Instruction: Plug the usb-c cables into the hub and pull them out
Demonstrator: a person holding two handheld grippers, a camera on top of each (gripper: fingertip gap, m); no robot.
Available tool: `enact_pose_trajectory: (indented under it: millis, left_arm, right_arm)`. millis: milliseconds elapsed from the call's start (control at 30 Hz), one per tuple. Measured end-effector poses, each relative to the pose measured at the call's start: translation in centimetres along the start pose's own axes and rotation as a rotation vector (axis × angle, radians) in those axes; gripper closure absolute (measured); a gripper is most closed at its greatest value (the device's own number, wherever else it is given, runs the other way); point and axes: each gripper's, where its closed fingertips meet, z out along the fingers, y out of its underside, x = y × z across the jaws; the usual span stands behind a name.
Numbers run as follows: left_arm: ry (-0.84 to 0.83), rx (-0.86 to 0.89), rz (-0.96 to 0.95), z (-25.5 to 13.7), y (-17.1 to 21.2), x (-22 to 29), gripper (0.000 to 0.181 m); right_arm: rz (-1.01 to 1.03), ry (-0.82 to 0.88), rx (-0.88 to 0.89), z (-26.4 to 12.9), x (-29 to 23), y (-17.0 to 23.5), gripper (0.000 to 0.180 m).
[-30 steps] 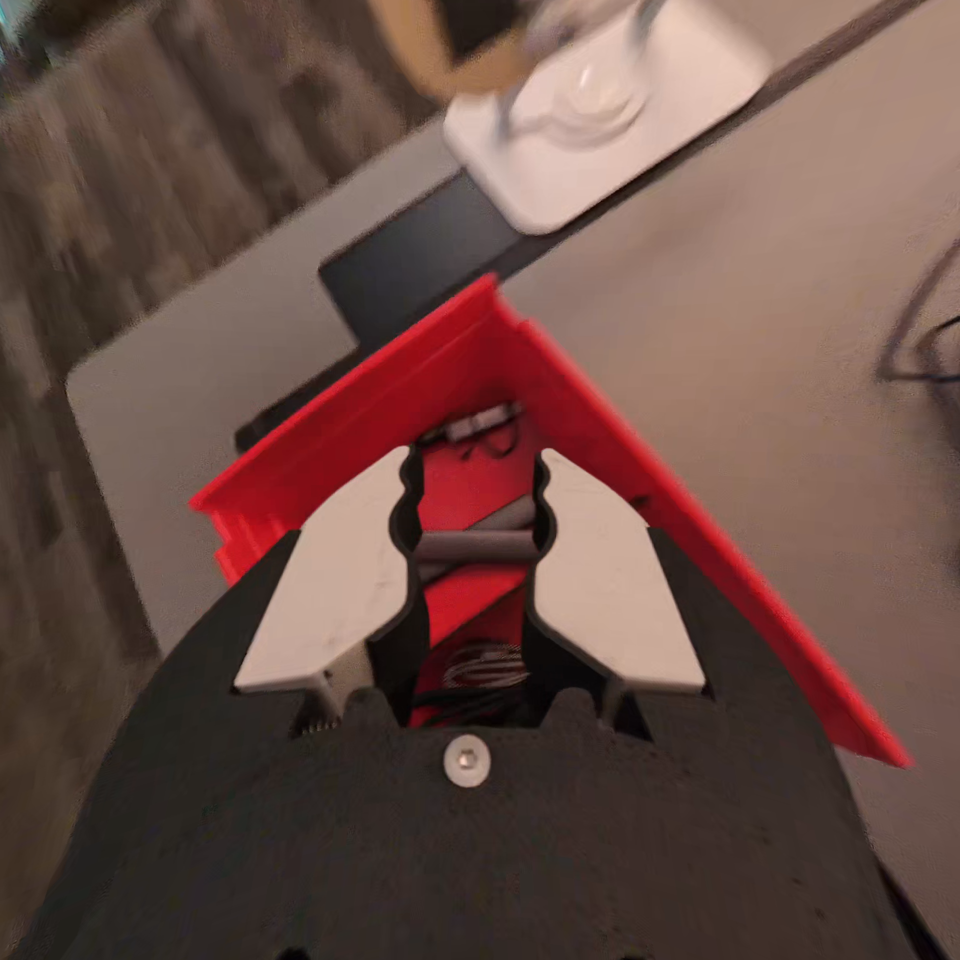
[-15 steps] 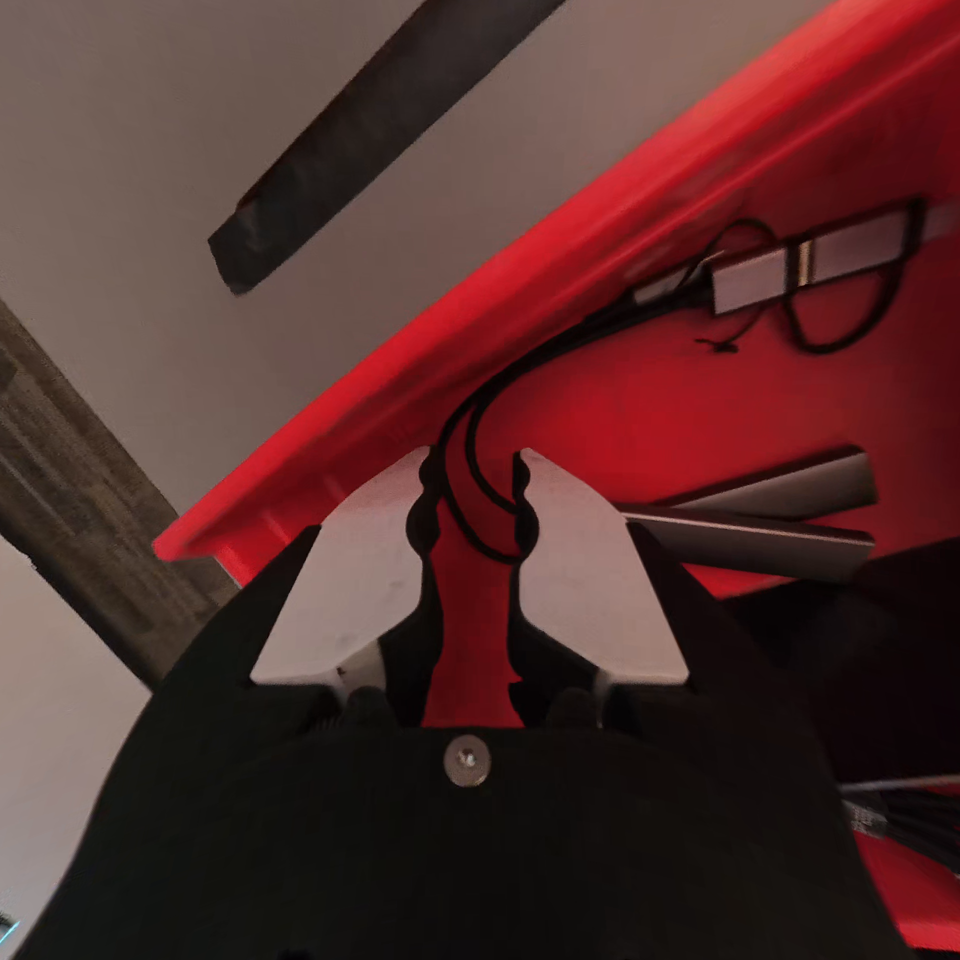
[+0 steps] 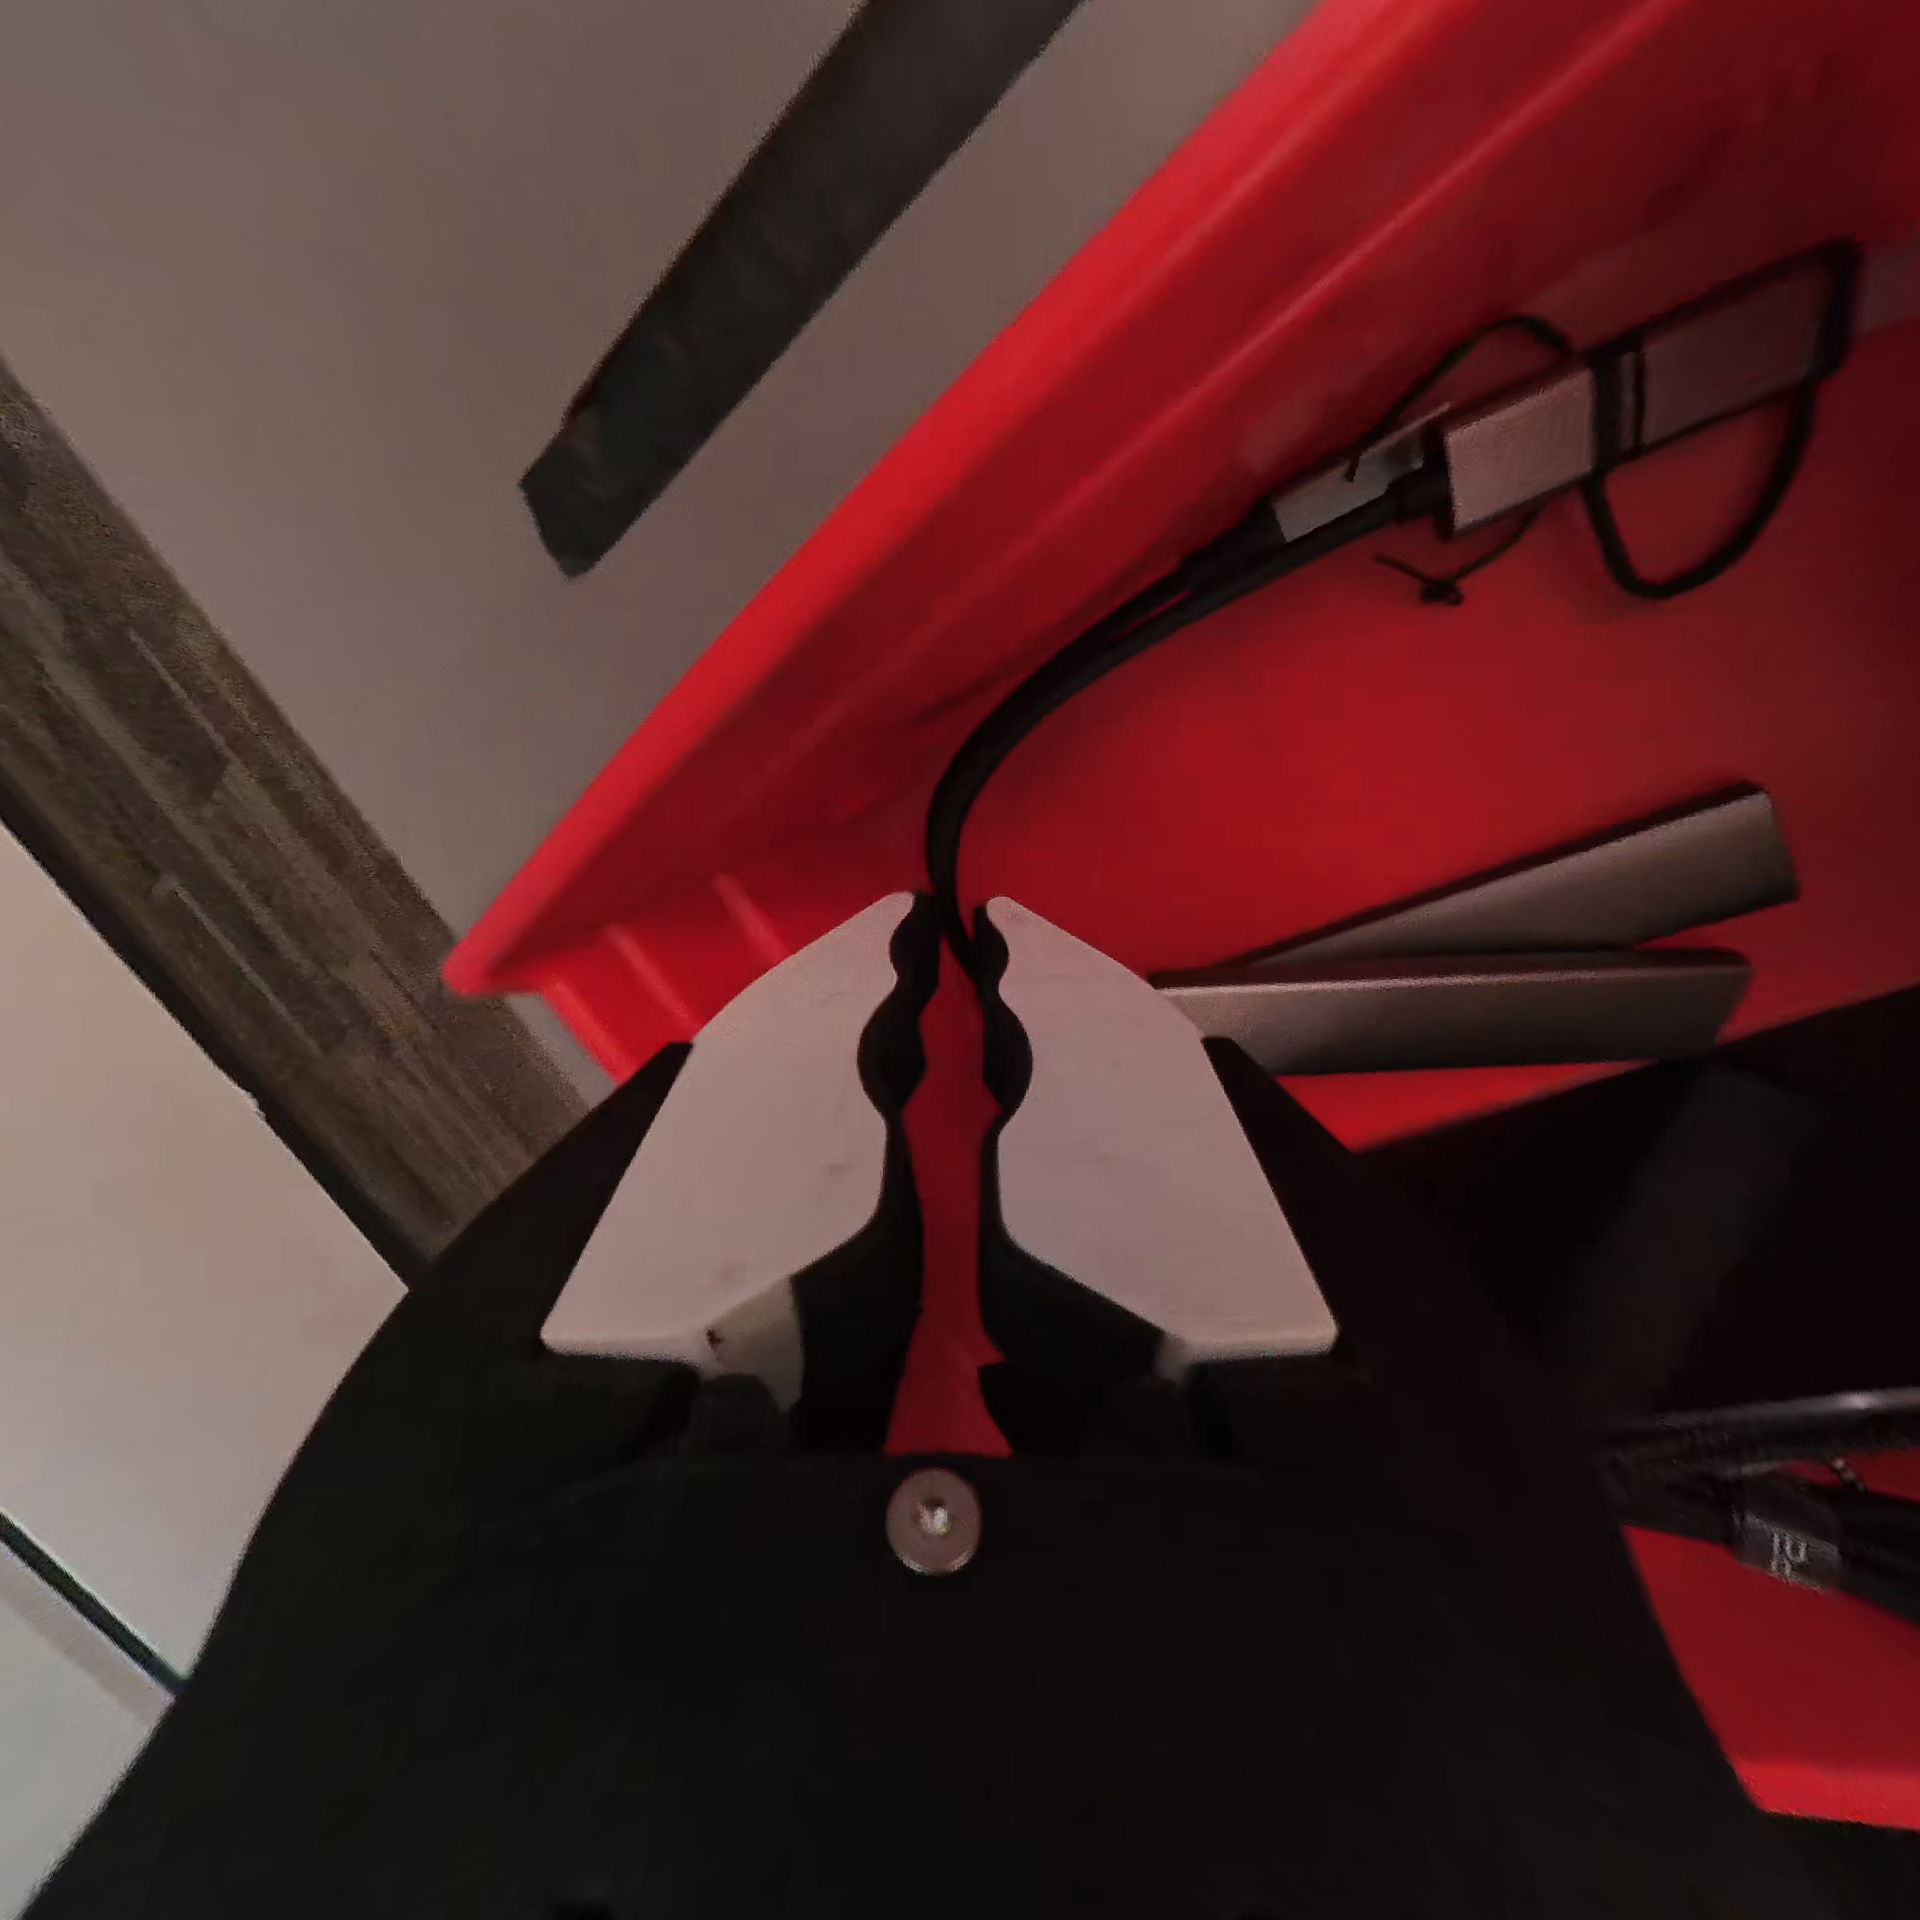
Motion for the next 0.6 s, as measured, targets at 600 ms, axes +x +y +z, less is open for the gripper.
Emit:
enact_pose_trajectory:
  millis: [600]
  left_arm:
    - [-0.278,0.239,0.051,-18.3,-3.3,-0.3,0.177]
  right_arm:
    - [-0.036,-0.021,0.043,-0.9,-1.1,-1.3,0.137]
